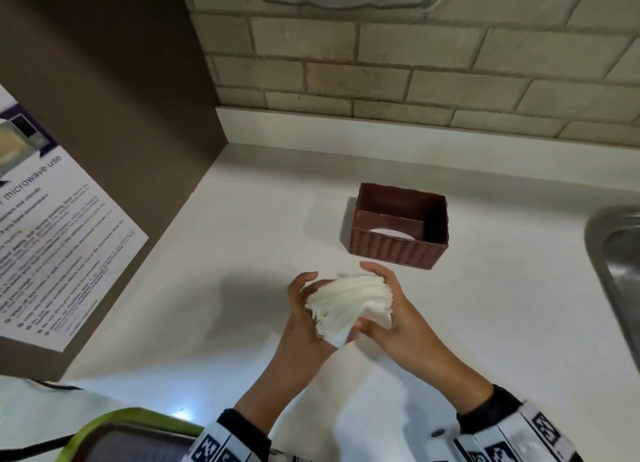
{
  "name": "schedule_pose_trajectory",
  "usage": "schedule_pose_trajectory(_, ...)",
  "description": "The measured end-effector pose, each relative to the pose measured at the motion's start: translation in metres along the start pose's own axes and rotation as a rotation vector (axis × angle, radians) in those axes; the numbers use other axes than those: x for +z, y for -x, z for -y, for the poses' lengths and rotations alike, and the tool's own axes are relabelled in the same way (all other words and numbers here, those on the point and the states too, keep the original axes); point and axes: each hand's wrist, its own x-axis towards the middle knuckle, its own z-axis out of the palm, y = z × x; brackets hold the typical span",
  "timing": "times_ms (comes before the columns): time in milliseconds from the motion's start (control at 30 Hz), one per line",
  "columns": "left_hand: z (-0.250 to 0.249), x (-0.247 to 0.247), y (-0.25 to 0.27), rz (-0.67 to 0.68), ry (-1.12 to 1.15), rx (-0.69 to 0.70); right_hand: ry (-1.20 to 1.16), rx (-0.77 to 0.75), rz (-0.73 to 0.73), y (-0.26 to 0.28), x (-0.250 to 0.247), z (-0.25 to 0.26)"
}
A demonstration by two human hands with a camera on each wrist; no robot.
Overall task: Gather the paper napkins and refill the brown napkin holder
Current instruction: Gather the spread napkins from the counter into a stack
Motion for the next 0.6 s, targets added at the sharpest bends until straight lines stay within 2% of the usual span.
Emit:
schedule_pose_trajectory(67,0.008,0.002,-0.002,-0.031,-0.045,-0.071,0.05,0.024,-0.019,-0.003,0.005,-0.011)
schedule_pose_trajectory(200,-0.001,0.0,-0.015,-0.216,0.004,-0.15,-0.012,0.082,-0.084,-0.008,0.009,0.001)
schedule_pose_trajectory(367,-0.025,0.007,-0.014,-0.186,0.302,-0.327,-0.055,0.086,-0.102,-0.01,0.014,0.02)
schedule_pose_trajectory(500,-0.022,0.002,-0.014,-0.215,0.24,-0.218,-0.095,0.179,0.005,-0.005,0.0,0.021)
schedule_pose_trajectory(600,-0.019,-0.001,-0.011,-0.151,0.189,-0.099,-0.069,0.166,0.042,-0.002,-0.005,0.013)
